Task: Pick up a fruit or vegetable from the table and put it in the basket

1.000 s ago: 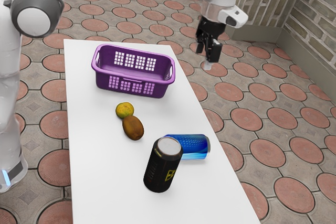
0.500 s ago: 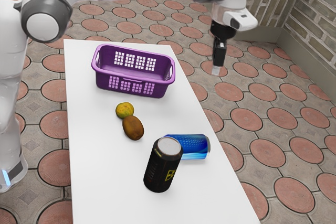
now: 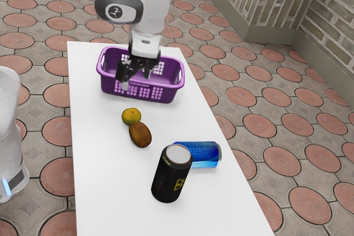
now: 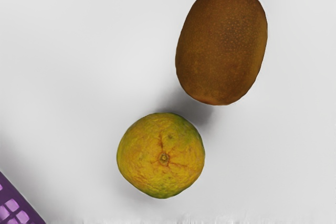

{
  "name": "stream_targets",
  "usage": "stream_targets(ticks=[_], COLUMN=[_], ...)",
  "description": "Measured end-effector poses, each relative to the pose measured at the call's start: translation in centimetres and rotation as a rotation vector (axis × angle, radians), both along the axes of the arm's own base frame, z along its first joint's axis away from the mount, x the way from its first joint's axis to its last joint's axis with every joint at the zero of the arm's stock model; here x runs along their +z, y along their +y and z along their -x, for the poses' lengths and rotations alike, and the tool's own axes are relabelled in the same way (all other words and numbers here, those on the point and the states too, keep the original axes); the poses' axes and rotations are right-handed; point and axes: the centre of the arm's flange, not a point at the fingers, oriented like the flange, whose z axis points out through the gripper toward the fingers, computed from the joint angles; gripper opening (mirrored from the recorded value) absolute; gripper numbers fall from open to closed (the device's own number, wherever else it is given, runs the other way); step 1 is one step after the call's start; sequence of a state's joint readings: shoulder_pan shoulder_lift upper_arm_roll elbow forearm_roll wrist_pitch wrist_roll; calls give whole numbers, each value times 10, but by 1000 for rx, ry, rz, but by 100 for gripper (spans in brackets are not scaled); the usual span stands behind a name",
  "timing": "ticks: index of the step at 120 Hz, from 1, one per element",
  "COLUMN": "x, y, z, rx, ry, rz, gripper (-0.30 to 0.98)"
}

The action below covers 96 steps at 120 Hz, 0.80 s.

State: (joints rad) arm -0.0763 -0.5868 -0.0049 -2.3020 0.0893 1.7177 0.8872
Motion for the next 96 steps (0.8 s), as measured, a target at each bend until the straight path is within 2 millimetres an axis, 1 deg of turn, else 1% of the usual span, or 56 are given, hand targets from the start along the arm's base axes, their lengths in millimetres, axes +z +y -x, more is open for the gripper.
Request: stream_targets(ticks=[6, 16, 31, 43, 50, 63, 68, 79, 96], x=[-3, -10, -19, -35, -41, -53, -59, -72, -82], y=[1, -1, -17, -21, -23, -54, -62, -68, -72], z=[6, 9, 10, 9, 9, 6, 3, -4, -10], rx=[-38, -99, -194, -244, -271, -357, -379, -407, -433], ry=[-5, -3, 0, 18, 20, 35, 44, 64, 78], rz=[0, 1, 9, 21, 25, 26, 34, 54, 81], gripper=[69, 69, 69, 69, 69, 69, 69, 69, 69])
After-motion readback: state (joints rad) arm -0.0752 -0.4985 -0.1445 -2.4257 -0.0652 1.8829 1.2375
